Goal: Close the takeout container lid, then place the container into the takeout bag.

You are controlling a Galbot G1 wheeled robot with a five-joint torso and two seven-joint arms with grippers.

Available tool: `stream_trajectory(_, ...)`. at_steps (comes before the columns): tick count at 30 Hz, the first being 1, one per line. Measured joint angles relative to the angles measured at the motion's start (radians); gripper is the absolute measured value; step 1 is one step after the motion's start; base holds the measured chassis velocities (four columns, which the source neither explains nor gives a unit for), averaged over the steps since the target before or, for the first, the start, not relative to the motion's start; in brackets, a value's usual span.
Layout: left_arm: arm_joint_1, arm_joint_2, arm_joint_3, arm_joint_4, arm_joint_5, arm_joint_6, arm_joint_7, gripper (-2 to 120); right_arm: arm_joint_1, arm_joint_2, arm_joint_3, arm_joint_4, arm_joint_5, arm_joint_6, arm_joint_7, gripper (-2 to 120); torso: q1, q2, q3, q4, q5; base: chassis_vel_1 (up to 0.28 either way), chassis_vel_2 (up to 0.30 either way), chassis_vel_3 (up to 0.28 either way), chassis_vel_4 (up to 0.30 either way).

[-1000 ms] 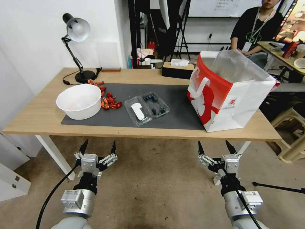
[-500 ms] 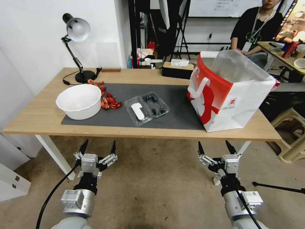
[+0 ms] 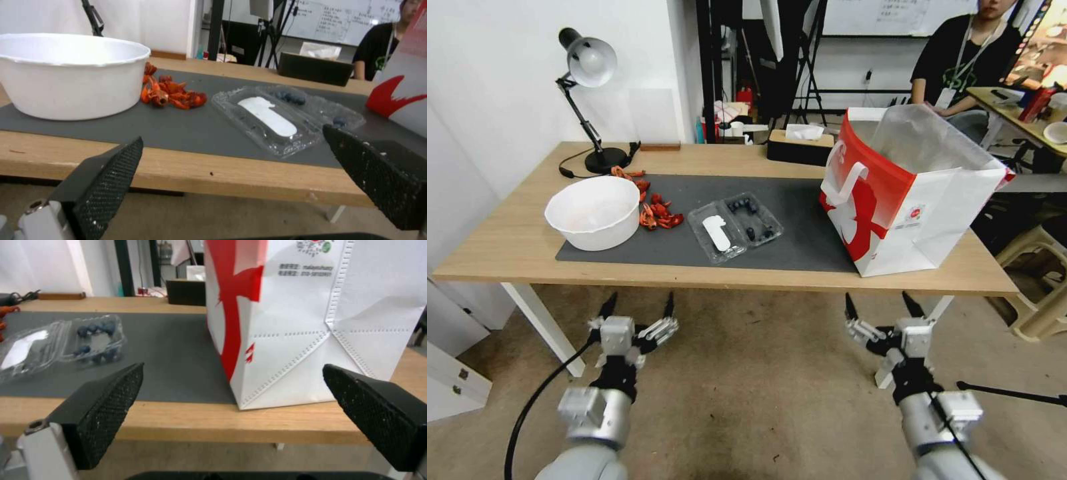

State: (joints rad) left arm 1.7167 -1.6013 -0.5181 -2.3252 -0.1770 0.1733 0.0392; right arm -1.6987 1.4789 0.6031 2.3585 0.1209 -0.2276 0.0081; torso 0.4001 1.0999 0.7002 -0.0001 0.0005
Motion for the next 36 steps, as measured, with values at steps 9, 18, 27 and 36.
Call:
stream_trajectory(9,0.014,0.01,-0.04,-0.003,-0.015,-0.066,0.005,100,0.084,-0.061,-0.03,0.063,0.144,-0.132,0.052,100,0.0,0.0,0.0,0.0001,-0.0005,0.0,0.0,0.0,0.0)
stream_trajectory(18,0.021,0.013,-0.075,-0.006,-0.024,-0.097,0.014,100,0.246,-0.2,-0.161,0.03,0.26,-0.194,0.186,100,0.0,0.0,0.0,0.0001,-0.0005,0.0,0.0,0.0,0.0)
stream_trajectory(27,0.023,-0.004,-0.086,0.001,-0.022,-0.107,0.015,100,0.454,-0.328,-0.322,-0.104,0.394,-0.239,0.327,100,0.0,0.0,0.0,0.0,-0.0003,0.0,0.0,0.0,0.0)
stream_trajectory(36,0.023,-0.007,-0.091,0.027,-0.005,-0.13,0.018,100,0.73,-0.346,-0.501,-0.3,0.528,-0.295,0.475,100,0.0,0.0,0.0,0.0001,-0.0004,0.0,0.0,0.0,0.0)
